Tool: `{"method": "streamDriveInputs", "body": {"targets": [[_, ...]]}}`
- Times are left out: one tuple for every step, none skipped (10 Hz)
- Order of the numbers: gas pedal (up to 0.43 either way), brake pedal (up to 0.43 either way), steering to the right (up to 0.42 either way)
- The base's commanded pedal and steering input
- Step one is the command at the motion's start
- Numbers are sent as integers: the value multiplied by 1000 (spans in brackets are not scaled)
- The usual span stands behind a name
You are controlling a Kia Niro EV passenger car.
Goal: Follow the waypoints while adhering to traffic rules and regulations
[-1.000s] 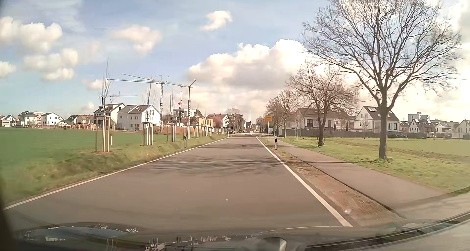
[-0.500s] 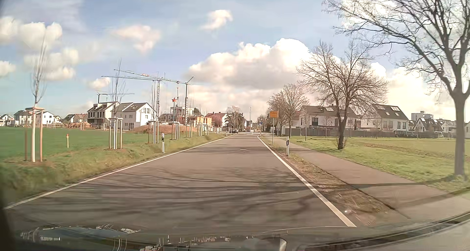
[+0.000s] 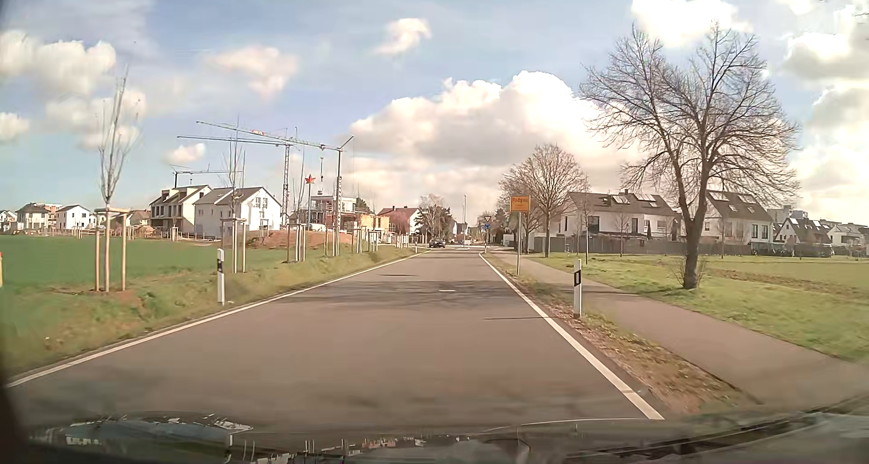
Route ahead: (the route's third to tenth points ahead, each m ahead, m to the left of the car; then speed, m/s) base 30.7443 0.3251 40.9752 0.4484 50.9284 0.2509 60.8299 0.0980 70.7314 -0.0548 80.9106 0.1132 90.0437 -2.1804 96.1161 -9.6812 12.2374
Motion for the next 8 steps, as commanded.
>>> {"method": "streamDriveInputs", "body": {"targets": [[0, 0, 1], [0, 0, 2], [8, 0, 2], [28, 0, 2], [47, 0, 2], [79, 0, 3], [79, 0, 3], [79, 0, 3]]}}
